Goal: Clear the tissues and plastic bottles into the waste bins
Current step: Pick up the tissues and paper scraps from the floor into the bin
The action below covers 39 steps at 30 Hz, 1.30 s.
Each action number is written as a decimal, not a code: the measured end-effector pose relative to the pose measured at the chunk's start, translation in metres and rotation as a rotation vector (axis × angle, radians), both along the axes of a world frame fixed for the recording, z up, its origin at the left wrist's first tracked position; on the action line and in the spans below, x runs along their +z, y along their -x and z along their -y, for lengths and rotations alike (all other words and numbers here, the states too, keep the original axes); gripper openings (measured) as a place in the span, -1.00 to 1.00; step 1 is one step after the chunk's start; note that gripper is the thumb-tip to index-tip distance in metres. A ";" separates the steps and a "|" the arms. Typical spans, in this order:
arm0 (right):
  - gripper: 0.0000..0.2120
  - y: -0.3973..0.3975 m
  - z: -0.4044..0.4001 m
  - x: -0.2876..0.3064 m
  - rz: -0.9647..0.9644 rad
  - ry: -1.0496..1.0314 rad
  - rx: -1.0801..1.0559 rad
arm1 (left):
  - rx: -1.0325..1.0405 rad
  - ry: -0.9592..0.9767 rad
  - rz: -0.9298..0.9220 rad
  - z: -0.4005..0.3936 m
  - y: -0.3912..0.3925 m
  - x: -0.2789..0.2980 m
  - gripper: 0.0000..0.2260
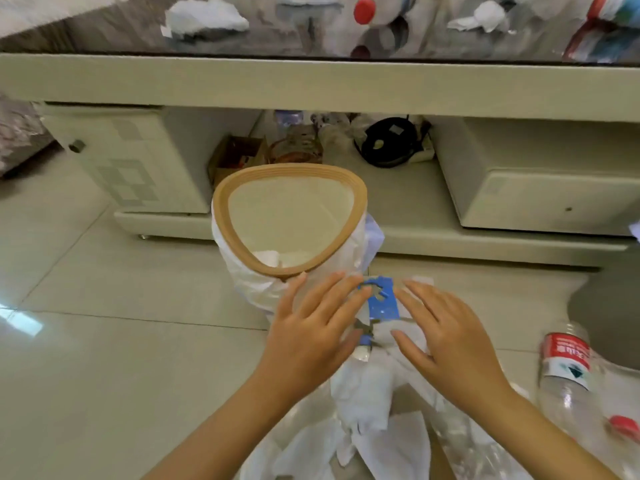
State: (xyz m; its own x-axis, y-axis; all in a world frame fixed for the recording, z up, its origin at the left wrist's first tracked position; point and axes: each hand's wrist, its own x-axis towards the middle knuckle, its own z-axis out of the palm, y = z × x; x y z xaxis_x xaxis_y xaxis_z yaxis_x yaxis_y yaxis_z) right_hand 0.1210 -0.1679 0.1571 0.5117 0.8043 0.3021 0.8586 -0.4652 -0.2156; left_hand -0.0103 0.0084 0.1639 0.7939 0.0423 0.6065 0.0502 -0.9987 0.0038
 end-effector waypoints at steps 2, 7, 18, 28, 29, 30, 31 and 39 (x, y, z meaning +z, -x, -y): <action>-0.49 0.004 0.025 -0.025 -0.056 0.074 -0.053 | -0.047 -0.027 -0.040 0.011 -0.002 -0.020 -0.65; -0.46 0.009 0.067 -0.079 -0.185 0.254 -0.169 | -0.101 0.064 -0.367 0.019 -0.017 -0.068 -0.49; -0.49 -0.001 0.070 -0.126 -0.145 0.259 -0.195 | 0.096 0.156 -0.968 0.024 -0.123 -0.132 -0.37; -0.52 -0.013 0.085 -0.147 -0.190 0.247 -0.215 | 0.168 0.384 -0.993 0.031 -0.160 -0.168 -0.36; -0.51 -0.014 0.087 -0.148 -0.198 0.250 -0.217 | 0.174 0.354 -0.979 0.030 -0.162 -0.170 -0.42; -0.52 -0.016 0.089 -0.148 -0.204 0.253 -0.222 | 0.175 0.333 -0.957 0.030 -0.162 -0.171 -0.47; -0.53 -0.017 0.089 -0.148 -0.209 0.253 -0.229 | 0.172 0.317 -0.930 0.029 -0.162 -0.172 -0.51; -0.36 -0.073 0.063 -0.133 -0.359 0.179 -0.151 | -0.047 0.258 -0.585 0.017 -0.126 -0.149 -0.43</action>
State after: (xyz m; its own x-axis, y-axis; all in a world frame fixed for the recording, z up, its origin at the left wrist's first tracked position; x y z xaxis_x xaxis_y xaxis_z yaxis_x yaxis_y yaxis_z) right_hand 0.1942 -0.2309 0.0245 0.6752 0.7356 -0.0542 0.6627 -0.6373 -0.3933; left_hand 0.1158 -0.0087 0.0147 0.9952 0.0858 0.0474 0.0727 -0.9704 0.2302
